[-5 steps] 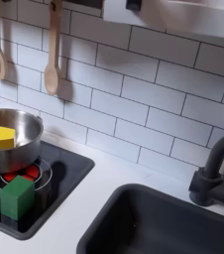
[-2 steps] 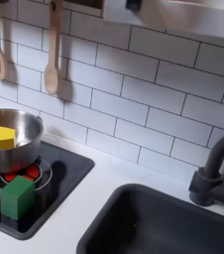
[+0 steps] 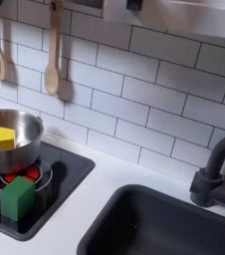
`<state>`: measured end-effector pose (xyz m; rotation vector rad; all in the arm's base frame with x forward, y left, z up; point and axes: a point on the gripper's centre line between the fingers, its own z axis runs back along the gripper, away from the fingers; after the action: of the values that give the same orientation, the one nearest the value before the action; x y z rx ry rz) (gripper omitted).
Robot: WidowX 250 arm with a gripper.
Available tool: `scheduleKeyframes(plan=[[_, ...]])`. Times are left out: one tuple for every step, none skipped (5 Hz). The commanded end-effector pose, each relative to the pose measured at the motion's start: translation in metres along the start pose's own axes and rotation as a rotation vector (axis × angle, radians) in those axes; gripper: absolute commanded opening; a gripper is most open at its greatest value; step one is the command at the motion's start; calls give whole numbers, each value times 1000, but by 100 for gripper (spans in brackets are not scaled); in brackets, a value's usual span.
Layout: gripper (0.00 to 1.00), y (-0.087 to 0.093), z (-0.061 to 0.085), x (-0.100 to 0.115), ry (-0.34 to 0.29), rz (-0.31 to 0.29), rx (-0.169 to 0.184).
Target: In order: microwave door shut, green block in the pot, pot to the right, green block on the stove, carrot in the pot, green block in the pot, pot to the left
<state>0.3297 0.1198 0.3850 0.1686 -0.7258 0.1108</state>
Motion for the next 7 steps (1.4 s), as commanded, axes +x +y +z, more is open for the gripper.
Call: scheduleKeyframes(plan=[[100, -14, 10, -25, 79, -30, -39], [100, -24, 15, -37, 110, -44, -63], [100, -37, 23, -48, 131, -61, -92], [100, -51, 29, -60, 154, -81, -118], [100, -66, 35, -70, 168, -104, -157], [100, -80, 40, -77, 177, -138, -192], [100, -100, 43, -87, 194, -197, -243]])
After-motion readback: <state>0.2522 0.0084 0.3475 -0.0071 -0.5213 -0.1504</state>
